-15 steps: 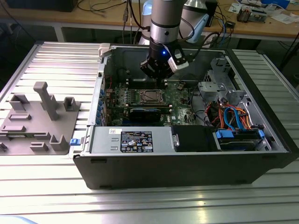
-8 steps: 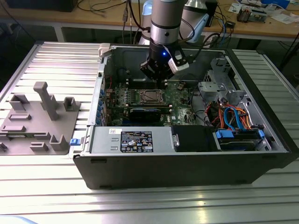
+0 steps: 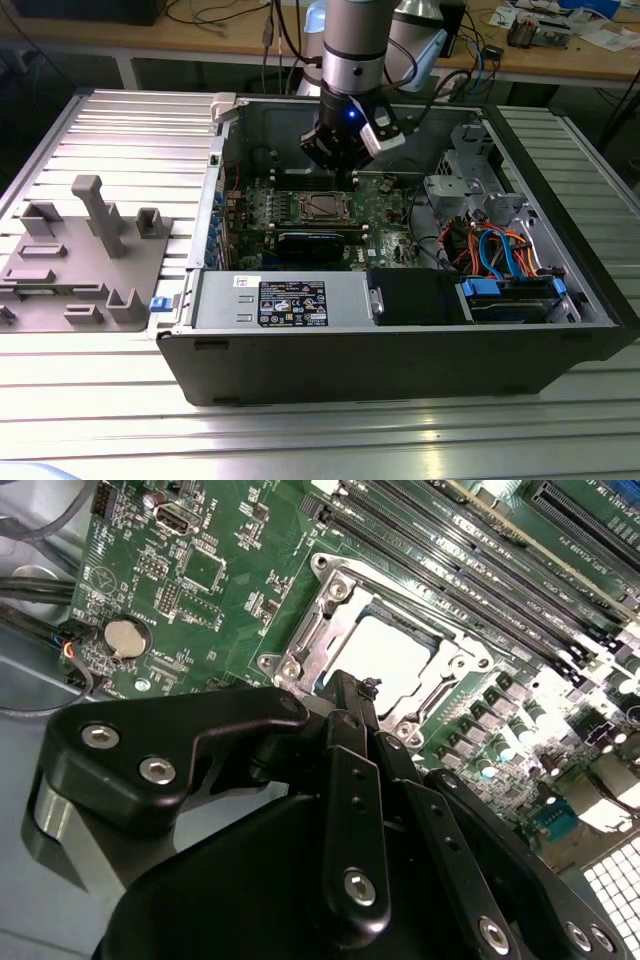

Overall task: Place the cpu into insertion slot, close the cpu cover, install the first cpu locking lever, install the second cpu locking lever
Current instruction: 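Install the second cpu locking lever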

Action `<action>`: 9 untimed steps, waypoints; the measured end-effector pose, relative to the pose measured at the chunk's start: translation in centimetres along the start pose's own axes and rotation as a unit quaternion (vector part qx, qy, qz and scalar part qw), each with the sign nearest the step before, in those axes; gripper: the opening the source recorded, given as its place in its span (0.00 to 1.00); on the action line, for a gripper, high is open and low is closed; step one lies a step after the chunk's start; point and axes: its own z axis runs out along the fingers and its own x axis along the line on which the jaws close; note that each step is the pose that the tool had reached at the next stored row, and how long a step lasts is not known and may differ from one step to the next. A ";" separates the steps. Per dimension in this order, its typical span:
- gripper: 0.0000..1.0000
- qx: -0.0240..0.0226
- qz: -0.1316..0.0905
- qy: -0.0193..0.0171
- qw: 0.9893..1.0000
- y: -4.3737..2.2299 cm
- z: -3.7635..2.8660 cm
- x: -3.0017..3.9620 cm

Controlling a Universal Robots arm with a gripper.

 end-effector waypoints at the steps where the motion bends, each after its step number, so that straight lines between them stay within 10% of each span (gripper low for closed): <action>1: 0.11 0.000 0.000 0.000 1.000 0.01 -0.21 0.00; 9: 0.11 0.000 0.001 0.000 1.000 -0.33 -0.52 -0.01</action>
